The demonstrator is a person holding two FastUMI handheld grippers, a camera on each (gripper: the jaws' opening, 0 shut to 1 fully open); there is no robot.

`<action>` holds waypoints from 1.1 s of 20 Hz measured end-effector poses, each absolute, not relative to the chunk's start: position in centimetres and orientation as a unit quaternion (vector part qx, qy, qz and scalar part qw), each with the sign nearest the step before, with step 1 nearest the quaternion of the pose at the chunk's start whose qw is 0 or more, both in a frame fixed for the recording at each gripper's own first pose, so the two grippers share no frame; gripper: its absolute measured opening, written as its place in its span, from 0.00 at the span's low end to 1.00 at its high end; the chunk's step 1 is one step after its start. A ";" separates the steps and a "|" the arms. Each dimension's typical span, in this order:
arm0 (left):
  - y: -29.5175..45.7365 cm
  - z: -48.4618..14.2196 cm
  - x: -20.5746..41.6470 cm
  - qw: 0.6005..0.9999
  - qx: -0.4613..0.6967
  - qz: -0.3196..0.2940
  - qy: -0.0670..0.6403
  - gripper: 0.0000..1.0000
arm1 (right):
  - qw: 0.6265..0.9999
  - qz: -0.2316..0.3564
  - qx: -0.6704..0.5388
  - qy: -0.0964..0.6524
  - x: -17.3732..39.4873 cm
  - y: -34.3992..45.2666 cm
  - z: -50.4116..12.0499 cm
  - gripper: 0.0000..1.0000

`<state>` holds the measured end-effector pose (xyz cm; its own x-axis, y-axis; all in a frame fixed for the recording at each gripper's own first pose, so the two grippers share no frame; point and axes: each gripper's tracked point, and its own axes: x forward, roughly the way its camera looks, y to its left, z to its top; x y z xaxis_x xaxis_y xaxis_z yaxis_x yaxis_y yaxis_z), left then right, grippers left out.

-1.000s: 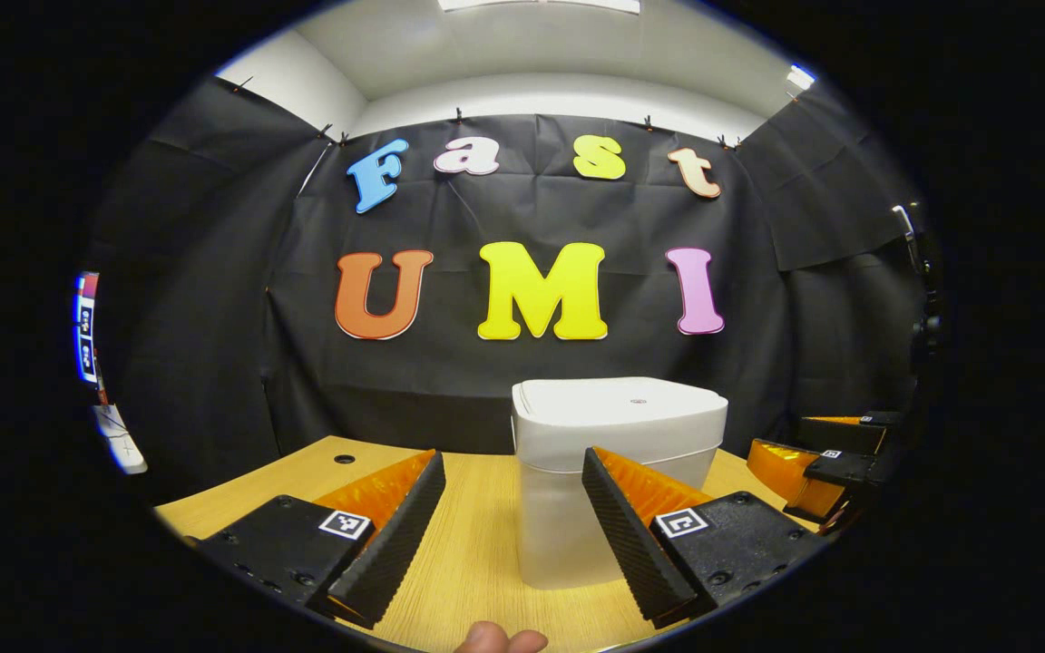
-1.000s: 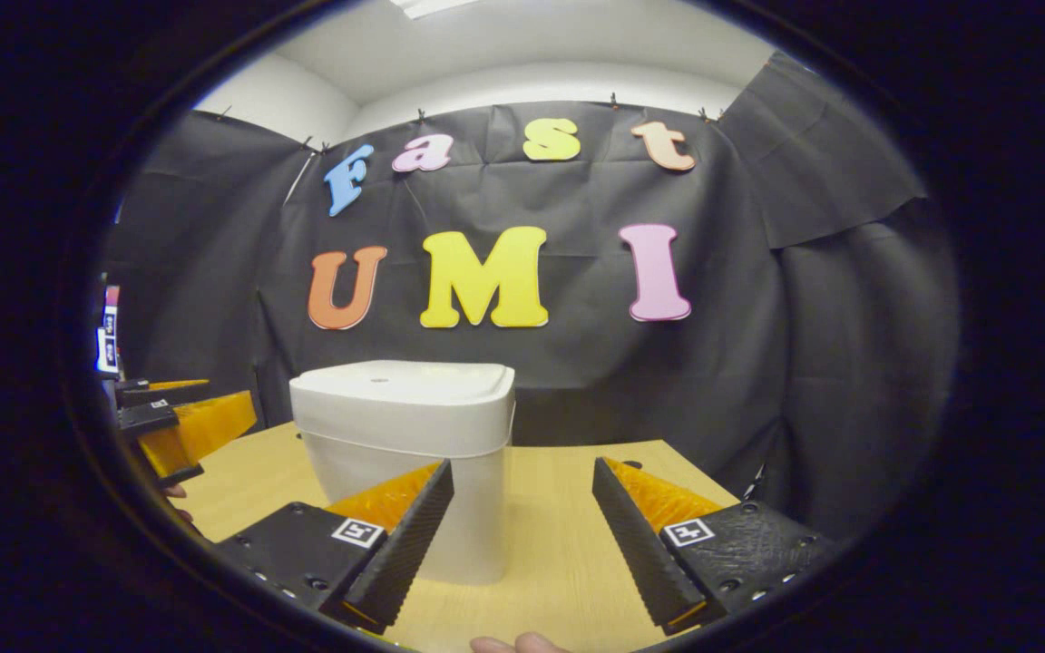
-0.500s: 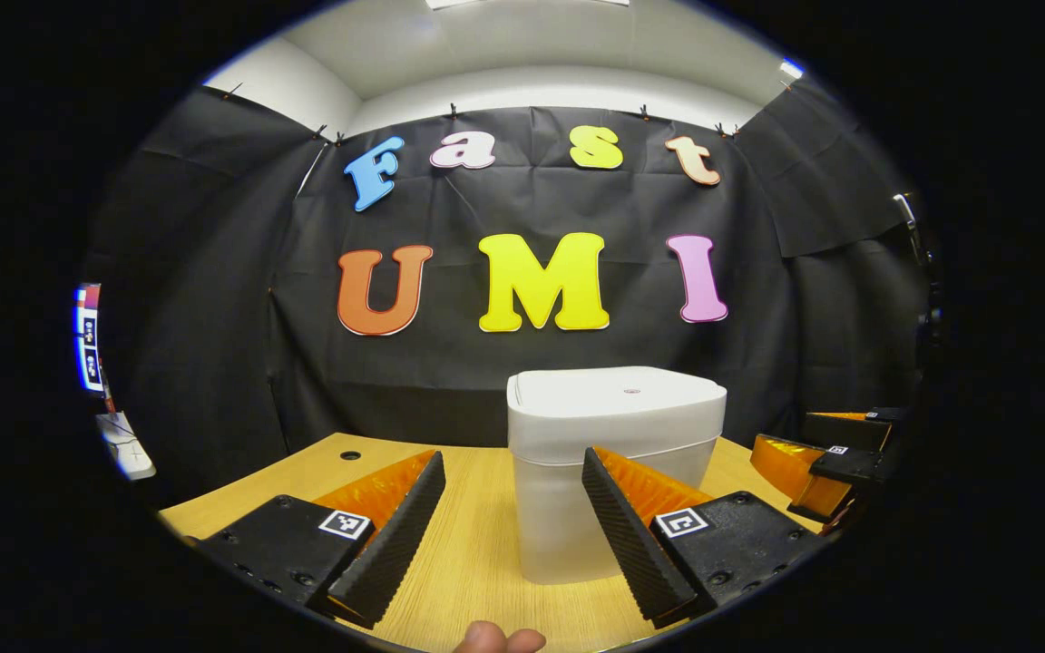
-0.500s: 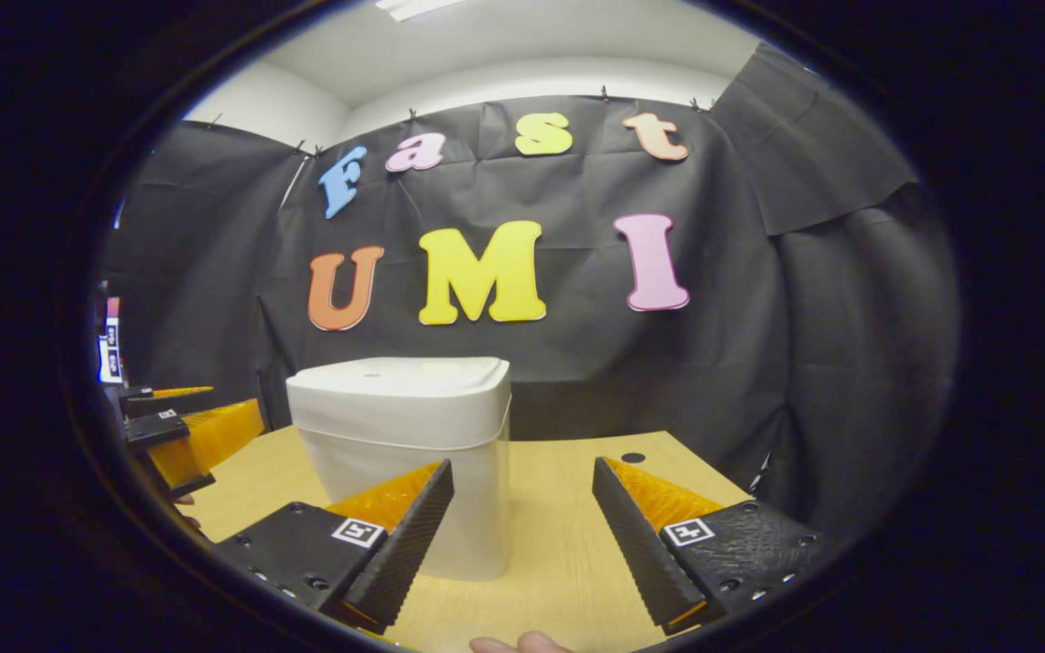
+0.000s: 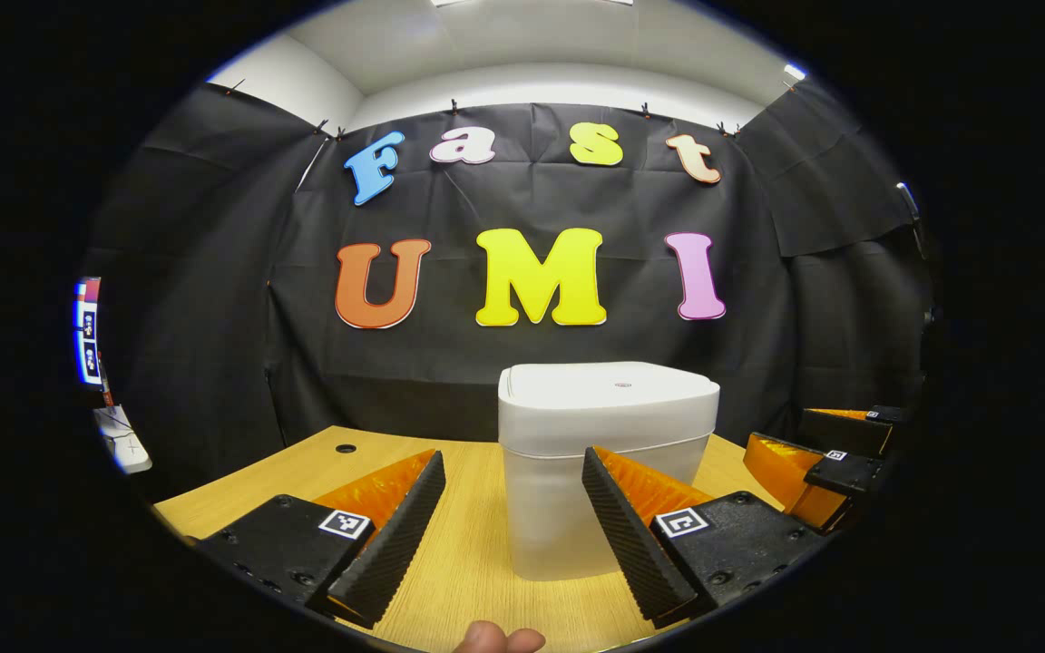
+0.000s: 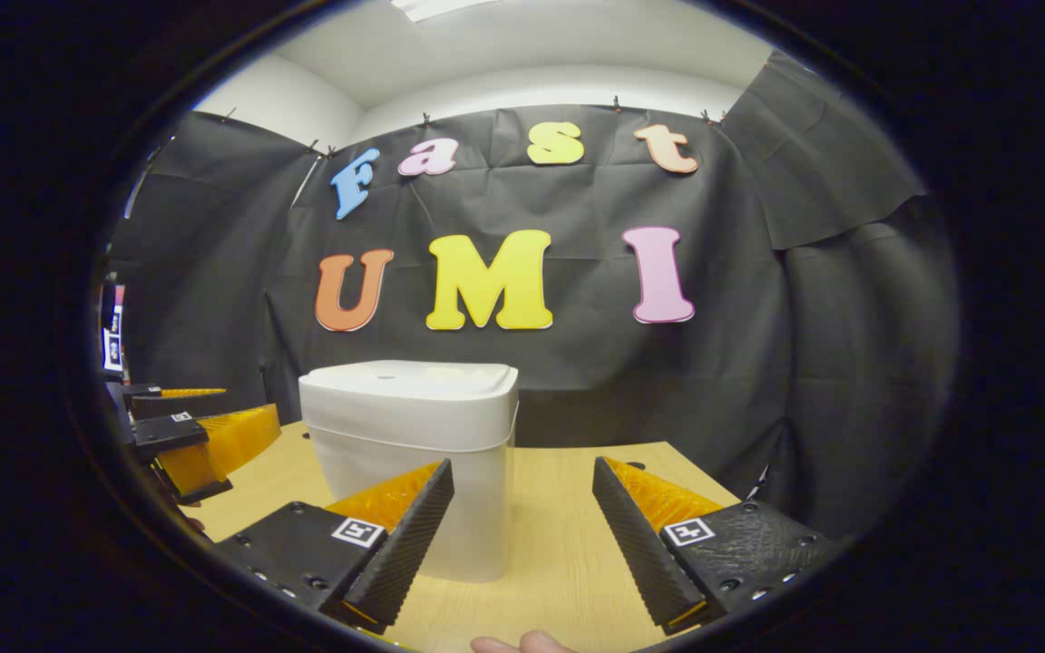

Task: Press the lid of the desktop garbage bin to open it, pick up the crumpled paper on the desktop and throw it into the bin, then pick up the pop can on the desktop and drop it into the bin, and finally close the garbage bin lid.

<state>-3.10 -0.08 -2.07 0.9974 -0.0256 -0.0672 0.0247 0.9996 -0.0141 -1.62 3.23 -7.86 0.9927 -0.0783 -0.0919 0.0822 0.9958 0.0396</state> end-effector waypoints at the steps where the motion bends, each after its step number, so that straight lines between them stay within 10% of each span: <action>1: -0.1 -2.1 -3.2 0.999 -0.007 -0.012 0.035 0.98 | 0.998 -0.038 0.019 0.046 -1.7 3.4 -8.1 0.96; 22: -0.5 -2.0 -2.8 0.999 -0.004 -0.024 0.027 0.98 | 0.997 -0.053 0.030 0.036 -2.1 2.9 -7.7 0.95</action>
<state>-2.84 -0.49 -2.03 0.9974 -0.0480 -0.0546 0.0475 0.9988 -0.0103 -2.06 2.85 -7.71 0.9918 -0.1046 -0.0741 0.1088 0.9925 0.0553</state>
